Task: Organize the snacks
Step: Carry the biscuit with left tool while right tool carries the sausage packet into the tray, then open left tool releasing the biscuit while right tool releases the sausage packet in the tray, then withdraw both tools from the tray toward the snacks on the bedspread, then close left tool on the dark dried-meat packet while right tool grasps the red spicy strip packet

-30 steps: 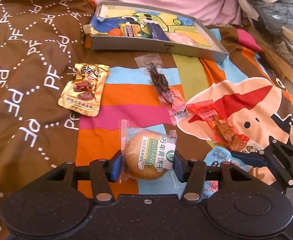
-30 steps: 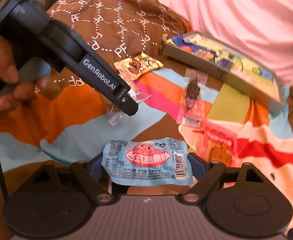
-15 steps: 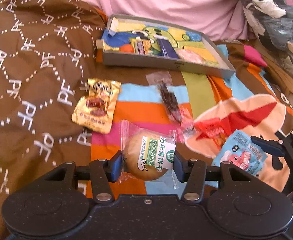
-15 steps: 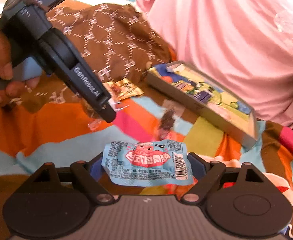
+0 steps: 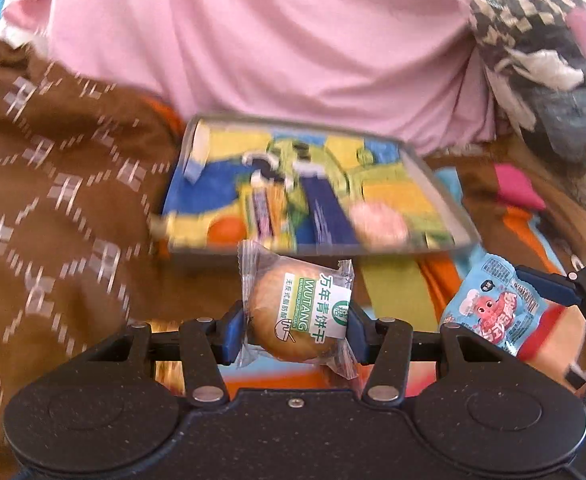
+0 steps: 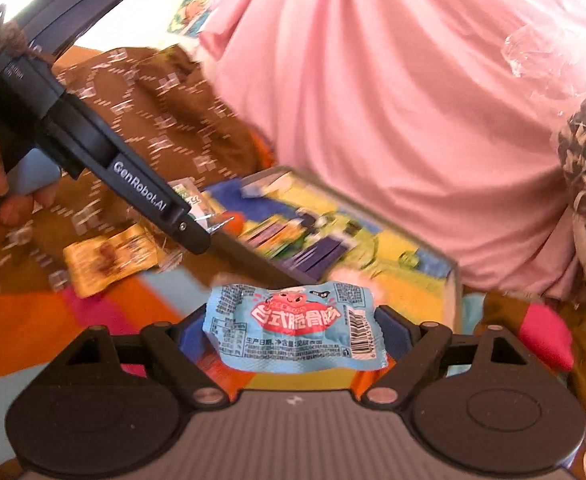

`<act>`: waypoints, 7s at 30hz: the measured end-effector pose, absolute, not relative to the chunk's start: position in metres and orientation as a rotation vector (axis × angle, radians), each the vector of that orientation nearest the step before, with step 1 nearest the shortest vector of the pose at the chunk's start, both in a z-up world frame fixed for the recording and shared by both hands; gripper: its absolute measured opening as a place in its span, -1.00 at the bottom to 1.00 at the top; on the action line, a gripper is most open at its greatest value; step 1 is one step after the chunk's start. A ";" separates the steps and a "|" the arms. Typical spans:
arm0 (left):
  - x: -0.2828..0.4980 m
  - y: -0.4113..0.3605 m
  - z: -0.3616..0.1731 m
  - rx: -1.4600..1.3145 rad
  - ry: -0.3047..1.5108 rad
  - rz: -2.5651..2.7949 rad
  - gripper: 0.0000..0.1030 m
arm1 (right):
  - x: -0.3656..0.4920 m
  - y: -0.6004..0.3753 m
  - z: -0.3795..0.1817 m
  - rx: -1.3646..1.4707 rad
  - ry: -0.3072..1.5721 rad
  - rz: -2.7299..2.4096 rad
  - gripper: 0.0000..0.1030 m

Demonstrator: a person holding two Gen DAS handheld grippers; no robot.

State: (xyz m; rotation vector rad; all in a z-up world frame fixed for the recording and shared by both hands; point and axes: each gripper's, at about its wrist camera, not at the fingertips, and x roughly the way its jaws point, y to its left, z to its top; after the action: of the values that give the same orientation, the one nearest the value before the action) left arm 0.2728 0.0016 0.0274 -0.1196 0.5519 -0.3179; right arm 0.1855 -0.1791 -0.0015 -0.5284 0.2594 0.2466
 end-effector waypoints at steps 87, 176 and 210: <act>0.305 -0.004 0.044 -0.176 0.475 -0.267 0.98 | 0.266 -0.242 0.047 -0.185 0.327 0.115 1.00; 0.286 0.061 0.034 -0.056 0.669 -0.297 0.98 | 0.255 -0.176 0.035 -0.146 0.532 0.272 1.00; 0.268 -0.073 -0.007 -0.011 0.856 -0.365 0.98 | 0.154 -0.225 -0.046 -0.061 0.793 0.069 0.98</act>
State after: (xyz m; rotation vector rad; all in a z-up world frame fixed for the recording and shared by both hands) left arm 0.2677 -0.0726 -0.0074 -0.0114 0.8564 -0.3653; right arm 0.1544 -0.2249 -0.0460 -0.0608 0.7929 0.0688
